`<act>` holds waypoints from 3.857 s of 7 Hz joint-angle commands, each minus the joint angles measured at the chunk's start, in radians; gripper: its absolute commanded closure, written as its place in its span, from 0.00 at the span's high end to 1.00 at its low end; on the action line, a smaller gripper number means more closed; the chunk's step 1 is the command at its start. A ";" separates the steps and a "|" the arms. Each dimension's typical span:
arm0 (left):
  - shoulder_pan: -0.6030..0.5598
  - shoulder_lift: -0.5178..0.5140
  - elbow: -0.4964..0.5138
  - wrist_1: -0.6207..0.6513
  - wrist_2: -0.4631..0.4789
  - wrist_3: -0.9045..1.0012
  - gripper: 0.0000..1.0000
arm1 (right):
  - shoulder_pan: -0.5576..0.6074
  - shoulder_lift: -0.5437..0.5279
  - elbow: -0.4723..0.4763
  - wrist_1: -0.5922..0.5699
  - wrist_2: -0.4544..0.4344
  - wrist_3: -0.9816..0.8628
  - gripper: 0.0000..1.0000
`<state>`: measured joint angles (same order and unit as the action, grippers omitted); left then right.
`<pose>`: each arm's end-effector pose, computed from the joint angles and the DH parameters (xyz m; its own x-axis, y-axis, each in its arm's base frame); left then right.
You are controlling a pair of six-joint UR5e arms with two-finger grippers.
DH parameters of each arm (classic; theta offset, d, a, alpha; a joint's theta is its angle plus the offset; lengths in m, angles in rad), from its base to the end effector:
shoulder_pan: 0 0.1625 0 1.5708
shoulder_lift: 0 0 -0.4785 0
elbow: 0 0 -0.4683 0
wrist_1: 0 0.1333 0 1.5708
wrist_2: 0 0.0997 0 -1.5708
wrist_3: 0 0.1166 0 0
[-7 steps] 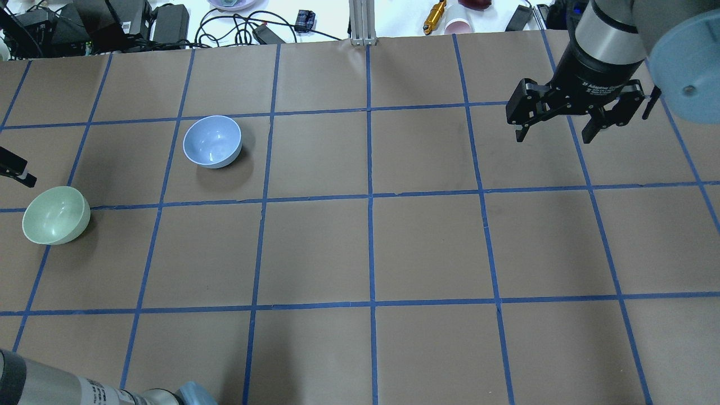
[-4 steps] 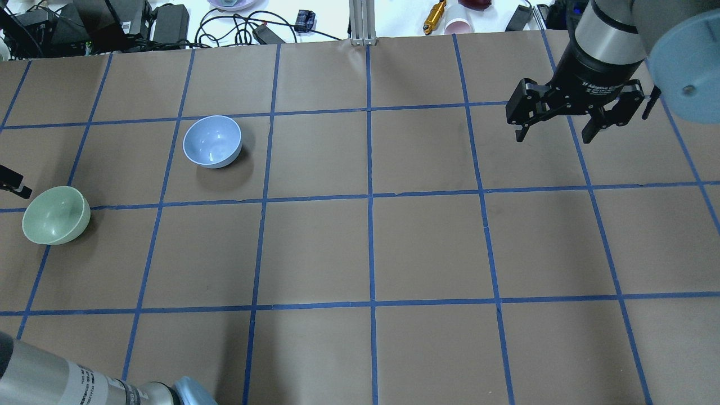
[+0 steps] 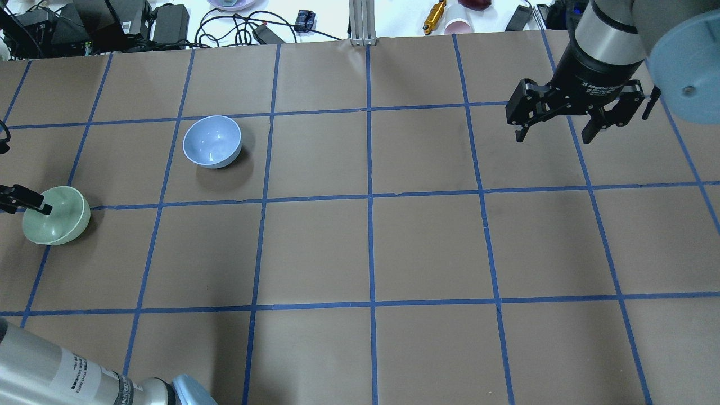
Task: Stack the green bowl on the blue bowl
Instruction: 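Close the left gripper on the rim of the pale green bowl, then lift the pale green bowl and carry it over the light blue bowl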
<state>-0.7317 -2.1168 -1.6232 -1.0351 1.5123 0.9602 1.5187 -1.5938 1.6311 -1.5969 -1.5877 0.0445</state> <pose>0.4478 -0.5904 0.1852 -0.9893 0.1191 0.0848 0.1185 0.9929 -0.0119 0.1022 -0.5614 0.5057 -0.9952 0.0963 0.0174 0.0964 0.9953 0.0104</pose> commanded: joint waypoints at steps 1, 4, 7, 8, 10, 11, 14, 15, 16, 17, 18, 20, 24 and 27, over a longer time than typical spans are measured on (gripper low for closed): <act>0.002 -0.003 -0.032 0.030 -0.004 0.011 1.00 | 0.000 0.000 0.000 0.000 0.000 0.000 1.00; 0.014 -0.003 -0.049 0.030 -0.003 0.021 1.00 | 0.000 0.000 0.000 0.000 0.000 0.000 1.00; 0.017 -0.003 -0.049 0.020 -0.003 0.023 0.81 | 0.000 0.000 0.000 0.000 0.000 0.000 1.00; 0.017 -0.003 -0.049 0.020 -0.004 0.023 0.79 | 0.000 0.000 0.000 0.000 0.000 0.000 1.00; 0.017 -0.008 -0.049 0.020 -0.004 0.025 0.79 | 0.000 0.000 0.000 0.000 0.000 0.000 1.00; 0.017 -0.008 -0.049 0.018 -0.006 0.023 0.75 | 0.000 0.000 0.000 0.000 0.000 0.000 1.00; 0.017 -0.006 -0.047 0.017 -0.004 0.026 0.34 | 0.000 0.000 0.000 0.000 0.000 0.000 1.00; 0.017 -0.006 -0.046 0.017 -0.011 0.026 0.12 | 0.000 0.000 0.000 0.000 0.002 0.000 1.00; 0.017 -0.005 -0.044 0.017 -0.012 0.025 0.00 | 0.000 0.000 0.000 0.000 0.000 0.000 1.00; 0.018 -0.002 -0.040 0.015 -0.009 0.026 0.00 | 0.000 0.000 0.000 0.000 0.002 0.000 1.00; 0.018 0.008 -0.038 0.004 -0.009 0.026 0.00 | 0.000 0.000 0.000 0.000 0.000 0.000 1.00; 0.020 0.021 -0.035 -0.041 -0.011 0.026 0.00 | 0.000 0.000 0.000 0.000 0.000 0.000 1.00; 0.031 0.043 0.026 -0.147 -0.036 0.020 0.00 | 0.000 0.000 0.000 0.000 0.000 0.000 1.00; -0.003 0.060 0.071 -0.177 -0.117 -0.015 0.00 | 0.000 0.000 0.000 0.000 0.000 0.000 1.00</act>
<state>-0.7187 -2.0641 -1.5709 -1.2008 1.4370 0.9650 1.5187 -1.5938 1.6306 -1.5969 -1.5877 0.0445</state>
